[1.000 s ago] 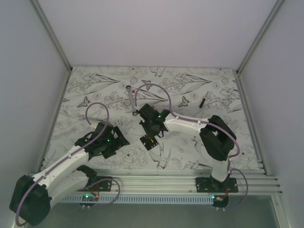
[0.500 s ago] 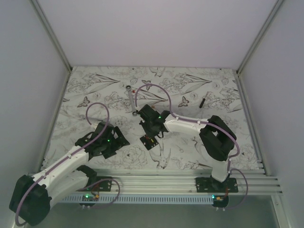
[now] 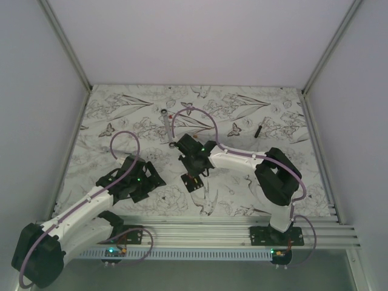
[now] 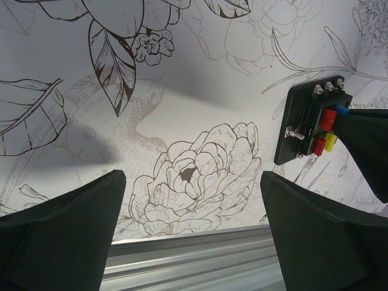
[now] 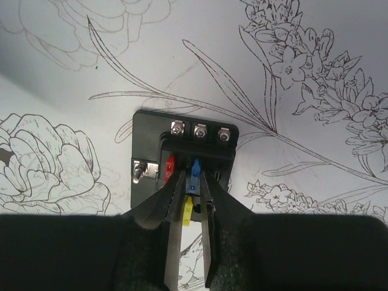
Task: Snap on the fuse box
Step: Install the fuse at the fuse box base.
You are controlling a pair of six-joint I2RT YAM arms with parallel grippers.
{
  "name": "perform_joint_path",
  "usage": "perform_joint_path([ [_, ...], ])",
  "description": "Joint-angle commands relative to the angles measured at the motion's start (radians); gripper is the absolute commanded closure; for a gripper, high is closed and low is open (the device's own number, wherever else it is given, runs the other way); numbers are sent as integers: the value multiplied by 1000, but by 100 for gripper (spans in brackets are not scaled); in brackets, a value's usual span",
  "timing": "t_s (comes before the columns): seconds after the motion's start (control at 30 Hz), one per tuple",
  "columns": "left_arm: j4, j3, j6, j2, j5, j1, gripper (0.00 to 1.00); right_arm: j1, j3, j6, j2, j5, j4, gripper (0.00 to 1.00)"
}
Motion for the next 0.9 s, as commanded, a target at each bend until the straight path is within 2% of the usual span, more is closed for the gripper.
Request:
perform_joint_path([
  [0.0, -22, 17, 3, 3, 15, -8, 1, 6, 51, -21, -27, 7, -54, 75],
  [0.1, -22, 19, 3, 5, 14, -8, 1, 6, 57, -22, -31, -9, -51, 69],
  [0.37, -22, 20, 3, 9, 10, -9, 1, 4, 69, -12, -43, -12, -35, 67],
  [0.7, -20, 23, 5, 14, 12, -12, 1, 4, 86, -15, 9, -13, -38, 83],
  [0.87, -19, 27, 7, 21, 14, -12, 1, 4, 85, -15, 18, -15, -50, 86],
])
